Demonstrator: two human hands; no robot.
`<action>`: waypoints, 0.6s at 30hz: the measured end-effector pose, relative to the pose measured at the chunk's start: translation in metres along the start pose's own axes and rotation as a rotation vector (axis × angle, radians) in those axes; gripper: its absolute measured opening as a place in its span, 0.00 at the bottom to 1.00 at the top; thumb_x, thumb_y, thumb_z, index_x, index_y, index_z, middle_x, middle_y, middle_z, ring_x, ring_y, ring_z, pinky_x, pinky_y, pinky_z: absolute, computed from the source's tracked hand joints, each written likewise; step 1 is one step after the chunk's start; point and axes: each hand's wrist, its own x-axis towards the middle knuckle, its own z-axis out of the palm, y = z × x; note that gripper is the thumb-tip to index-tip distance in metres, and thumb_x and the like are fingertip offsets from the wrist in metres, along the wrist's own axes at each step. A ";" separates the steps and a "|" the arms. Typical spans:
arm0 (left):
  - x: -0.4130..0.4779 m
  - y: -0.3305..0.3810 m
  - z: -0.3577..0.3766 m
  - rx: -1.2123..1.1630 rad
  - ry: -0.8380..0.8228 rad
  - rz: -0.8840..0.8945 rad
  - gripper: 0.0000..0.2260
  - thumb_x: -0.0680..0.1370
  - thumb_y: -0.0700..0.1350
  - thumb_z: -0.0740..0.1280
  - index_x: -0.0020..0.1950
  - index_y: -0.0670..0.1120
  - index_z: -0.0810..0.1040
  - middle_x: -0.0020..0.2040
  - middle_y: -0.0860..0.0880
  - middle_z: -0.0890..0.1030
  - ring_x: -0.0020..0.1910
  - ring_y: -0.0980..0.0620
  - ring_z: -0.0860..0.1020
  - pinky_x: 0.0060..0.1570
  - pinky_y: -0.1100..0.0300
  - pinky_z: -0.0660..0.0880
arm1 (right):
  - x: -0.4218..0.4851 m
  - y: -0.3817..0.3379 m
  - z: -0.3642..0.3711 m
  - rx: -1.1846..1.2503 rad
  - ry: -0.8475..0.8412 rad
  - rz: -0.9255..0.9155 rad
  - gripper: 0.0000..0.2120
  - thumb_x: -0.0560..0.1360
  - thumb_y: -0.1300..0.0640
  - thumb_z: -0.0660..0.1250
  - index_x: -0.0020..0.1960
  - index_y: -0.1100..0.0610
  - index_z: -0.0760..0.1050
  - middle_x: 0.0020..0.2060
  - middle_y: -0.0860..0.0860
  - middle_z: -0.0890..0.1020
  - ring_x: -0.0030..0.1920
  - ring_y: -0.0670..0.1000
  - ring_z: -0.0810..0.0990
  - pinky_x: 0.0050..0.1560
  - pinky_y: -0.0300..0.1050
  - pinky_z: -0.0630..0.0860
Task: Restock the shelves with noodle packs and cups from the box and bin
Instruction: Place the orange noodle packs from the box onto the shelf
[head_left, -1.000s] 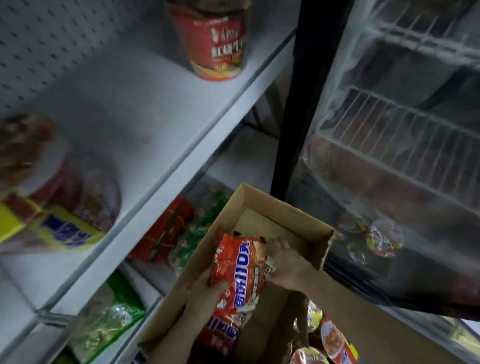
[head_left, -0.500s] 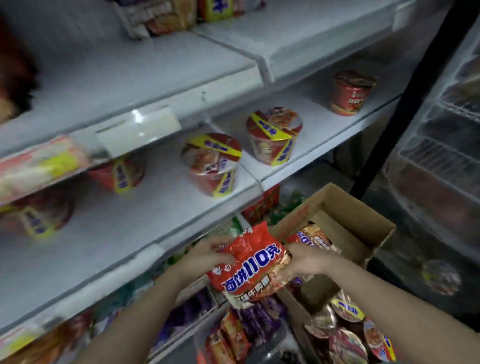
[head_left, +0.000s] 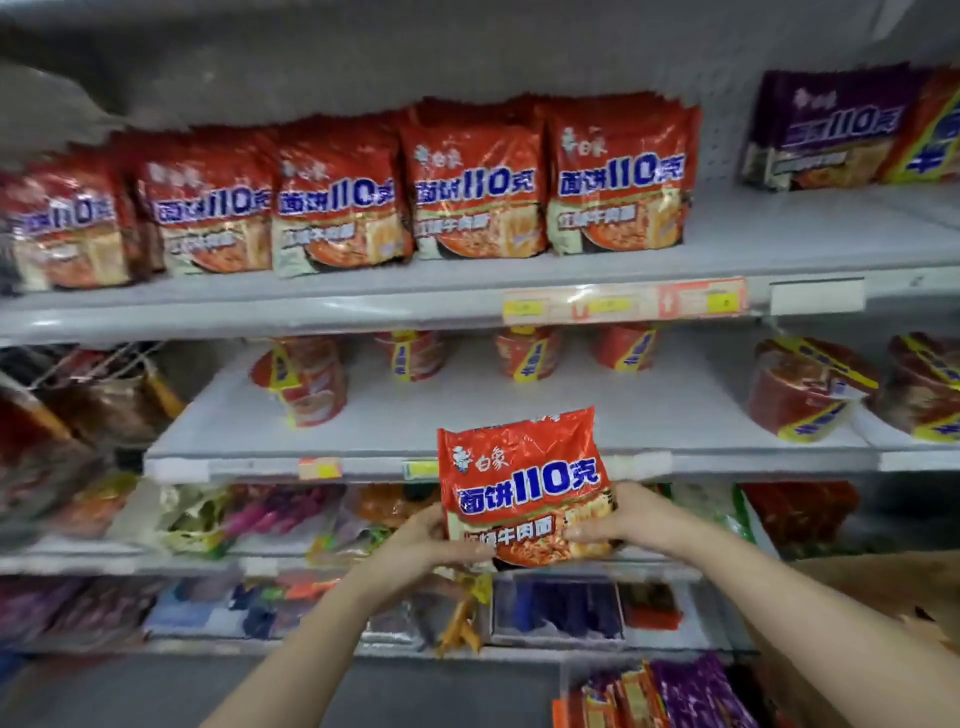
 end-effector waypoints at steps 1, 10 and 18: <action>-0.016 0.002 -0.017 -0.015 0.056 0.030 0.32 0.66 0.47 0.82 0.66 0.46 0.73 0.60 0.46 0.83 0.58 0.41 0.82 0.59 0.36 0.76 | 0.006 -0.021 0.011 -0.019 -0.003 -0.042 0.16 0.68 0.52 0.78 0.54 0.48 0.80 0.46 0.40 0.86 0.48 0.41 0.84 0.52 0.35 0.79; -0.124 0.060 -0.172 0.020 0.532 0.342 0.17 0.72 0.45 0.76 0.59 0.46 0.80 0.52 0.48 0.86 0.48 0.51 0.84 0.45 0.58 0.80 | 0.060 -0.233 0.080 -0.189 -0.128 -0.432 0.14 0.70 0.60 0.77 0.54 0.50 0.80 0.48 0.50 0.86 0.44 0.45 0.81 0.43 0.42 0.79; -0.129 0.126 -0.320 0.071 0.774 0.557 0.13 0.74 0.45 0.75 0.58 0.49 0.79 0.49 0.55 0.86 0.48 0.56 0.84 0.45 0.57 0.81 | 0.140 -0.384 0.117 -0.245 0.197 -0.676 0.22 0.66 0.56 0.80 0.54 0.48 0.73 0.47 0.44 0.83 0.40 0.34 0.81 0.41 0.31 0.78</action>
